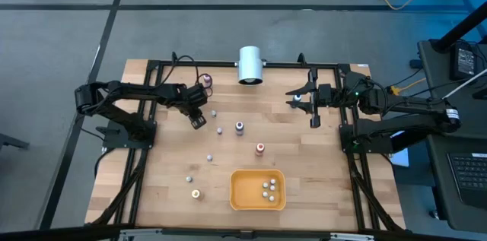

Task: Pick & Place food coloring
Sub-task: Put the small red food coloring bottle into the yellow container

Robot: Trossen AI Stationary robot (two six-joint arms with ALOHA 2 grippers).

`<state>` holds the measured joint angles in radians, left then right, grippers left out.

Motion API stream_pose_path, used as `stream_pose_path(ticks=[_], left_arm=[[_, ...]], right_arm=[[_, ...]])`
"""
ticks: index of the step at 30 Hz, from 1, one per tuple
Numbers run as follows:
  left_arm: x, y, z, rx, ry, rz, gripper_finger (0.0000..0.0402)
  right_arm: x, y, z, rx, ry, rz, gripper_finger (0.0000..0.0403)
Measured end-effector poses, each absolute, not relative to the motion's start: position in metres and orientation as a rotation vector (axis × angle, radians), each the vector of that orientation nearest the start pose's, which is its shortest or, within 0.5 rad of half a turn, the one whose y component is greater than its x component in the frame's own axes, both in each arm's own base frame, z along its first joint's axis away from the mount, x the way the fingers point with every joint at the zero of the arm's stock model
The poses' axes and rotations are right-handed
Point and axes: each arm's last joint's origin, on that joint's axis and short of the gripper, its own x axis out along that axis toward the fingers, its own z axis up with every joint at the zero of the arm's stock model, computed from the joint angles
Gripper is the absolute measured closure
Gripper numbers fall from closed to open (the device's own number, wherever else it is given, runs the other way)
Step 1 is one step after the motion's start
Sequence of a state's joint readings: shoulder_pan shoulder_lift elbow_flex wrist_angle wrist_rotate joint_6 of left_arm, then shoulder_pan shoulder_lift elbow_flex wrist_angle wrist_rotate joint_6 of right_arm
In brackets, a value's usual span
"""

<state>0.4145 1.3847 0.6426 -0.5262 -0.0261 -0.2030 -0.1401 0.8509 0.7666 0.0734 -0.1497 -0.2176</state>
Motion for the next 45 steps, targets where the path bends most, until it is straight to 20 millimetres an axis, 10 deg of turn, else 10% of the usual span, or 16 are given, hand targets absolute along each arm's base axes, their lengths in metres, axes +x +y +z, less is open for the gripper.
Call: stream_pose_path(ticks=[7,29,45], left_arm=[[0.198,0.087,0.166,-0.47,1.183,0.539,0.0326],[0.206,0.027,0.324,-0.506,0.702,0.293,0.0328],[0.232,-0.048,0.332,-0.309,0.672,-0.041,0.0325]], right_arm=[[0.19,-0.022,0.34,-0.216,0.009,0.011,0.028],[0.19,-0.022,0.34,-0.216,0.009,0.011,0.028],[0.19,-0.022,0.34,-0.216,0.012,0.011,0.028]])
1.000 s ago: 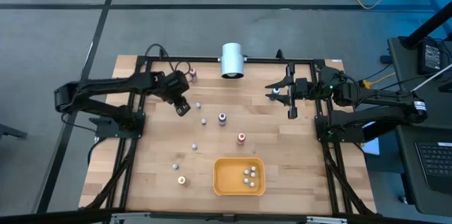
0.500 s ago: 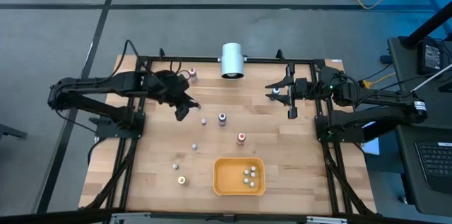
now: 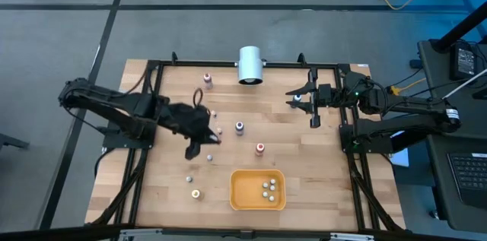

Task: Pick & Place food coloring
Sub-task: Put the small red food coloring bottle into the yellow container

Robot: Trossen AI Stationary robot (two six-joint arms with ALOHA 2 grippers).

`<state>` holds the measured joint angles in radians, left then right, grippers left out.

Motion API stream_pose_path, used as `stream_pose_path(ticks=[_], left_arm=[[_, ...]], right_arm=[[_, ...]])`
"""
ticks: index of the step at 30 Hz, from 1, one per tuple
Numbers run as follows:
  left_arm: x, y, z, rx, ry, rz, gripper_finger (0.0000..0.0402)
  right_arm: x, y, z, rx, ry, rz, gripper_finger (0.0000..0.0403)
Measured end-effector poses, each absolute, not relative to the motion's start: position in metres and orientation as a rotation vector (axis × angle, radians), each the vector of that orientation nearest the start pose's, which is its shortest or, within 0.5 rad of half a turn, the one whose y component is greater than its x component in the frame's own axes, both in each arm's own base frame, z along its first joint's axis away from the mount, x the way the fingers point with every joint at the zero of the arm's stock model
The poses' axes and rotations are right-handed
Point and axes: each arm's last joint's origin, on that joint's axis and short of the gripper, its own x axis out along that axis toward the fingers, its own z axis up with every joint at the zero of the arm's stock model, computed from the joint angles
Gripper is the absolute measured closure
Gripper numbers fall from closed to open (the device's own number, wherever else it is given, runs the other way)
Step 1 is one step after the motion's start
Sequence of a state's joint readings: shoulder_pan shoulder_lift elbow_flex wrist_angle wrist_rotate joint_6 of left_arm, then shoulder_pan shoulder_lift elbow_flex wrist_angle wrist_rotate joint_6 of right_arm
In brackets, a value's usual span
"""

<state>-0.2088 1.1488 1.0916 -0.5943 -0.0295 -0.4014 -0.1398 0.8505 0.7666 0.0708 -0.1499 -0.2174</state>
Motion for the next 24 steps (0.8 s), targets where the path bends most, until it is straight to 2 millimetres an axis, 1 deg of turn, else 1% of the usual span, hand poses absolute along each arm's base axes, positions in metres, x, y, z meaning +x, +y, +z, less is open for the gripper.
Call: stream_pose_path(ticks=[4,8,10,16,19,24], left_arm=[[0.239,-0.065,0.323,-0.255,0.706,-0.132,0.0327],[0.248,-0.078,0.32,-0.235,0.691,-0.21,0.0325],[0.252,-0.082,0.319,-0.238,0.677,-0.233,0.0325],[0.261,-0.086,0.314,-0.27,0.675,-0.23,0.0328],[0.269,-0.089,0.323,-0.269,0.67,-0.231,0.0325],[0.288,-0.095,0.346,-0.183,0.673,-0.255,0.0327]], right_arm=[[0.19,-0.022,0.34,-0.215,0.013,0.012,0.028],[0.19,-0.022,0.34,-0.215,0.014,0.012,0.028],[0.19,-0.022,0.34,-0.215,0.014,0.012,0.028],[0.19,-0.022,0.34,-0.215,0.015,0.011,0.028],[0.19,-0.022,0.34,-0.215,0.015,0.012,0.028],[0.19,-0.022,0.34,-0.215,0.015,0.012,0.028]])
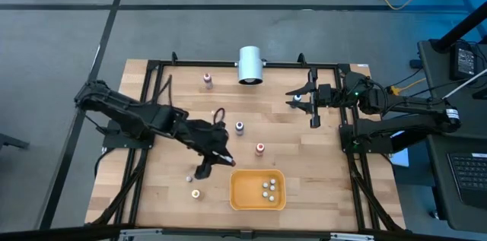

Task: Pick & Place food coloring
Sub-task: Put the small red food coloring bottle into the yellow container

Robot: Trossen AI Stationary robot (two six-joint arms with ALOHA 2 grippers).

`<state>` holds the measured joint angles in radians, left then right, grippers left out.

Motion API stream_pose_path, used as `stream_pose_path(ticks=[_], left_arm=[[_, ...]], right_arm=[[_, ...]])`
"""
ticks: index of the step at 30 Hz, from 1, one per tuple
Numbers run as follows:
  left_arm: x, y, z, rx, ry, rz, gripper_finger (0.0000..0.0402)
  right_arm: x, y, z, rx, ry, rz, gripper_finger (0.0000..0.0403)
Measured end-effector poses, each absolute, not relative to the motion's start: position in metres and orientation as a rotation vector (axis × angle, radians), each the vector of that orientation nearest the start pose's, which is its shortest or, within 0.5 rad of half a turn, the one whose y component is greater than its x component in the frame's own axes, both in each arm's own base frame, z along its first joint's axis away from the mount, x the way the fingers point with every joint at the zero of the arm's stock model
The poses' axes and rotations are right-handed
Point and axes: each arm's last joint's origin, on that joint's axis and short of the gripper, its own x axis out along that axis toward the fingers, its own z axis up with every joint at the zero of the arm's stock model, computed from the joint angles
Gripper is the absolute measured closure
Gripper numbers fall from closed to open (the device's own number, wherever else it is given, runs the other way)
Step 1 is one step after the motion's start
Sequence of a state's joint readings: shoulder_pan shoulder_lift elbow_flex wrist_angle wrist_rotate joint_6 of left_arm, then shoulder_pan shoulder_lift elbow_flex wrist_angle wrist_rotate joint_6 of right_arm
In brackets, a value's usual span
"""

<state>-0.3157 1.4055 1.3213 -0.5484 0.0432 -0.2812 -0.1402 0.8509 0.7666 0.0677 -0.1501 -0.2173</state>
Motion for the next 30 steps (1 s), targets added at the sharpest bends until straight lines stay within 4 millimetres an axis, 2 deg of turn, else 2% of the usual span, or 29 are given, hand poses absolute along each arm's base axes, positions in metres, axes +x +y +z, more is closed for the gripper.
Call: stream_pose_path(ticks=[6,14,25,30], left_arm=[[0.317,-0.103,0.358,-0.099,0.737,-0.246,0.0324],[0.349,-0.109,0.349,-0.077,0.777,-0.224,0.0325],[0.382,-0.111,0.3,-0.075,0.903,-0.172,0.0322],[0.391,-0.114,0.281,-0.075,0.949,-0.161,0.0321]], right_arm=[[0.19,-0.022,0.34,-0.215,0.015,0.012,0.028],[0.19,-0.022,0.34,-0.215,0.016,0.012,0.028],[0.19,-0.022,0.339,-0.215,0.017,0.012,0.028],[0.19,-0.022,0.339,-0.215,0.02,0.013,0.028]])
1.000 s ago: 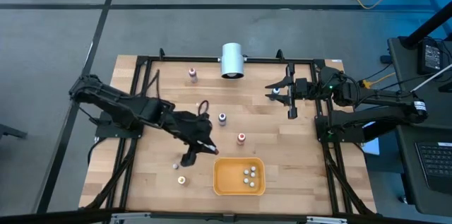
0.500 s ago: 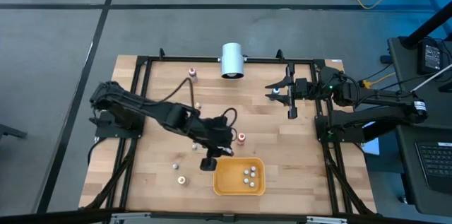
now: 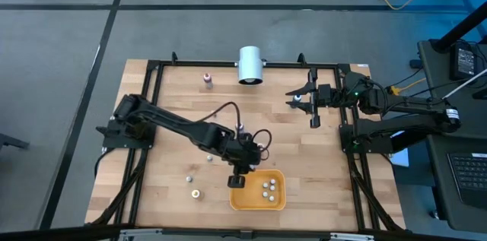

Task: Pick & Place food coloring
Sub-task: Put the small red food coloring bottle into the yellow container

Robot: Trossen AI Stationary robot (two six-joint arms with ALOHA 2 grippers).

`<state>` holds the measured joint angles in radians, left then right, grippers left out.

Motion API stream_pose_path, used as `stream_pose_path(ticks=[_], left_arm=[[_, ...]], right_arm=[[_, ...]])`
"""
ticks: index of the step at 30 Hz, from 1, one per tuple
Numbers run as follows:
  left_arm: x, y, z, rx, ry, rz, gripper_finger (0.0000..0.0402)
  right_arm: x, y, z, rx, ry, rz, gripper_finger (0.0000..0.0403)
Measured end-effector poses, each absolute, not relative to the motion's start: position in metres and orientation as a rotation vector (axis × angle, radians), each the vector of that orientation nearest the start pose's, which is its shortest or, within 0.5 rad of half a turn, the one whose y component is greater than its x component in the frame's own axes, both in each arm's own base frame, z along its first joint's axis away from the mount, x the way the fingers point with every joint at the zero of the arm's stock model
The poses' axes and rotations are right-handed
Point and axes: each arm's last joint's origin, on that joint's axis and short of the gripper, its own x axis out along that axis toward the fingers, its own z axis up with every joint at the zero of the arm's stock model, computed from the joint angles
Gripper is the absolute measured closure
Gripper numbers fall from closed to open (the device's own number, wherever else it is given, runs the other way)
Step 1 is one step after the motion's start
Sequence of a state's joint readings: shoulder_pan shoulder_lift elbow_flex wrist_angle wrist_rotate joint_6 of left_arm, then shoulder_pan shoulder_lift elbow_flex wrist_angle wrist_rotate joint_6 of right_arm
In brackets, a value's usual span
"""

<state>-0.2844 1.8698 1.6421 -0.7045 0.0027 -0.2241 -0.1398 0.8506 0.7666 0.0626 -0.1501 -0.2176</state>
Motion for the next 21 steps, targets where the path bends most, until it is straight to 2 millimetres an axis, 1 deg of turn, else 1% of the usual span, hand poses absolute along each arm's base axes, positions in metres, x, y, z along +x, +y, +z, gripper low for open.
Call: stream_pose_path(ticks=[6,10,16,19,21], left_arm=[[0.401,-0.117,0.265,-0.074,0.967,-0.147,0.0323],[0.406,-0.121,0.258,-0.084,0.961,-0.152,0.032],[0.405,-0.123,0.259,-0.096,0.957,-0.144,0.0325],[0.407,-0.125,0.266,-0.104,0.935,-0.156,0.0322],[0.406,-0.125,0.267,-0.09,0.931,-0.149,0.0321]], right_arm=[[0.19,-0.022,0.338,-0.213,0.029,0.014,0.028],[0.19,-0.022,0.336,-0.21,0.047,0.015,0.028],[0.19,-0.022,0.334,-0.207,0.071,0.018,0.028],[0.19,-0.022,0.334,-0.207,0.07,0.018,0.028],[0.19,-0.022,0.334,-0.207,0.07,0.017,0.028]])
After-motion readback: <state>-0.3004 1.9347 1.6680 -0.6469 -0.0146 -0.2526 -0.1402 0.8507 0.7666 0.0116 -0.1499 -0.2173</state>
